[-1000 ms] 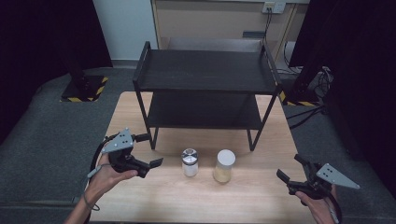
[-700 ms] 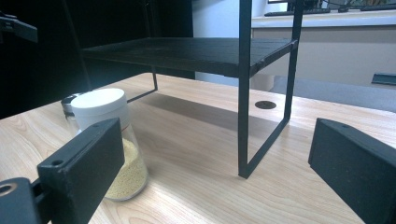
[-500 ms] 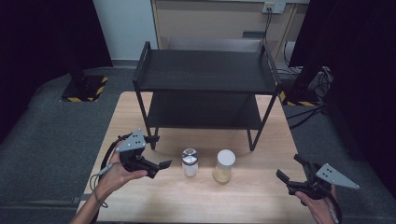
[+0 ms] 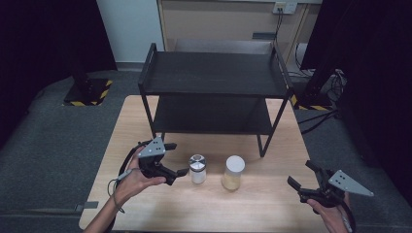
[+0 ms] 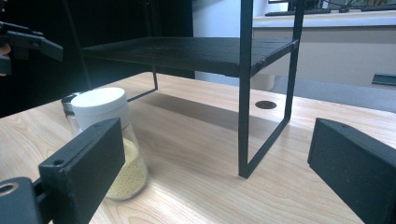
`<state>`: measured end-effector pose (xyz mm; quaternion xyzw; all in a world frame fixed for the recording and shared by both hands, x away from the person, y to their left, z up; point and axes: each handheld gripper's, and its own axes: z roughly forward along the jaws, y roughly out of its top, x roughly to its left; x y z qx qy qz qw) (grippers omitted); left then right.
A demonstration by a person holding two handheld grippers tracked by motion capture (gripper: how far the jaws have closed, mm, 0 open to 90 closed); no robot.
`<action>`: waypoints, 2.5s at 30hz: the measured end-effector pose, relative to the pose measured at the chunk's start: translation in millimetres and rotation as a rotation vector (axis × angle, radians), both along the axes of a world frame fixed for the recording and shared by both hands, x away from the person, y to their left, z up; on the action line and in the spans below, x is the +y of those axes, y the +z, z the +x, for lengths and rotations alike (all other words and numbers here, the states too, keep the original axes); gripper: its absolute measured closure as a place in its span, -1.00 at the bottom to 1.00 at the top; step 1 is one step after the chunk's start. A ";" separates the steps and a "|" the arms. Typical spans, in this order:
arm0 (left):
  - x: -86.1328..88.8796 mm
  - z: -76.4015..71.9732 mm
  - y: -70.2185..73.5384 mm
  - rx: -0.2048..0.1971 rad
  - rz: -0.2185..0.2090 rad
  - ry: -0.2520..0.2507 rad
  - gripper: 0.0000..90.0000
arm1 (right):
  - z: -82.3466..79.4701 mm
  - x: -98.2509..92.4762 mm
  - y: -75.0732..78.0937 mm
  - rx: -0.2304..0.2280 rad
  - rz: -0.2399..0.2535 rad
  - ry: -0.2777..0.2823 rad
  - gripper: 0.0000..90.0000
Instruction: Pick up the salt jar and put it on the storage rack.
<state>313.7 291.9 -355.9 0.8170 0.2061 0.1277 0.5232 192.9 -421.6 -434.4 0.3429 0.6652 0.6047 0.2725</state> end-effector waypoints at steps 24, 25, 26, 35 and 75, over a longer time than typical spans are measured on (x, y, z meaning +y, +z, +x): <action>-42.0 25.4 -27.8 0.030 0.071 -0.025 -0.92 | 1.6 -0.1 0.5 0.005 -0.010 0.005 -0.90; -43.7 26.3 -28.9 0.030 0.072 -0.026 -0.91 | 1.5 -0.1 0.4 0.005 -0.009 0.004 -0.90; -45.5 27.4 -30.0 0.029 0.075 -0.029 -0.90 | 1.6 -0.2 0.4 0.005 -0.009 0.005 -0.90; -56.6 34.3 -41.0 0.042 0.090 -0.028 -0.82 | 2.1 -0.3 0.5 0.008 -0.010 0.007 -0.90; -46.7 21.1 -3.6 0.053 0.052 -0.006 -0.25 | 2.5 0.5 1.3 0.005 -0.017 0.015 -0.89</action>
